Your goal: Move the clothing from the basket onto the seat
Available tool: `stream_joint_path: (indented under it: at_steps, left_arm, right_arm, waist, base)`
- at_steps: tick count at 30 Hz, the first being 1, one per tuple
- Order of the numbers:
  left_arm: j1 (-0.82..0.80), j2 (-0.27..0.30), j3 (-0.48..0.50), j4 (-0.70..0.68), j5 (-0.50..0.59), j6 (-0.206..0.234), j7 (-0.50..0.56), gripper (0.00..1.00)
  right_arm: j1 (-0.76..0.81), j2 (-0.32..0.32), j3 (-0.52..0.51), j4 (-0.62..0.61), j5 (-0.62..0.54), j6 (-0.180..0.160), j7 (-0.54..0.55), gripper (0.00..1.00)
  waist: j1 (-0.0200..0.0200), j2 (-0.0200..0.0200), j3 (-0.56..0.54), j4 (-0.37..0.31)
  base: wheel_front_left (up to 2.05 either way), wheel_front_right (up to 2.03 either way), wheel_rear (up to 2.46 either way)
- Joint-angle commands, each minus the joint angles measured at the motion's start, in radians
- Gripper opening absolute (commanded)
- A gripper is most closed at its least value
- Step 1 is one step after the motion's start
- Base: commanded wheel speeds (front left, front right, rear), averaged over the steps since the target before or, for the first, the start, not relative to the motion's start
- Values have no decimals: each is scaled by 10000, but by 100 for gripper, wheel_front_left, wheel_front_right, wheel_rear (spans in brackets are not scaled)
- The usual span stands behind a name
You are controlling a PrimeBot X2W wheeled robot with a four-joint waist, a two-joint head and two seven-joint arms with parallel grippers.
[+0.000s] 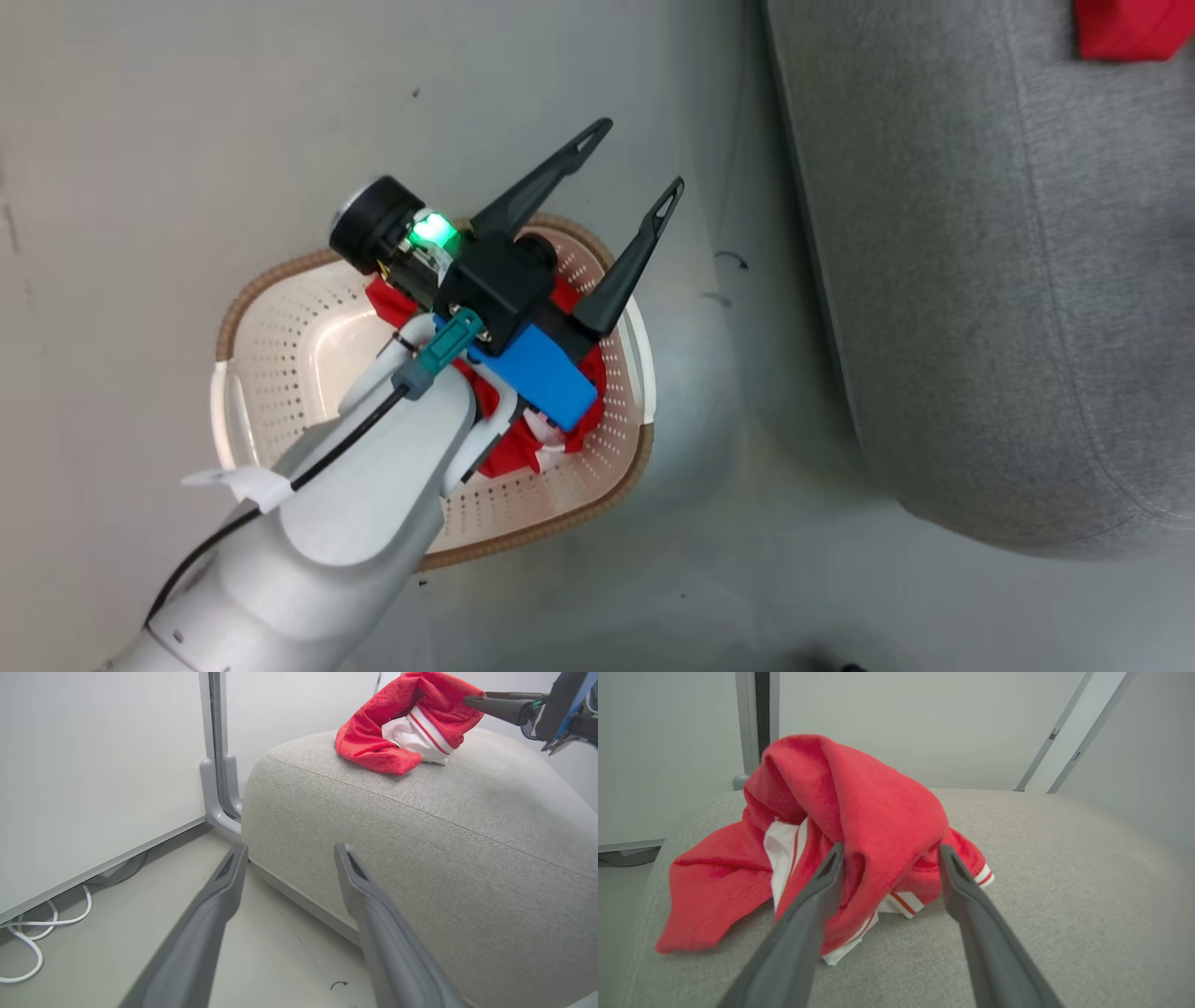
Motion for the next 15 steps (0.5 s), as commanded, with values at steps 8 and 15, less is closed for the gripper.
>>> stream_joint_path:
  at_steps: [8,15]
  left_arm:
    - [1069,-313,463,177,-347,209,-169,100]
    - [2549,-360,1571,-267,-363,406,-168,100]
  right_arm:
    - [2594,613,163,-1738,-131,3,-1,100]
    - [4079,1071,1103,-3225,-4,1,-1,100]
  waist:
    - [-1,0,-1978,169]
    - [-1,0,-3362,472]
  base:
    - [0,0,0]
    - [0,0,0]
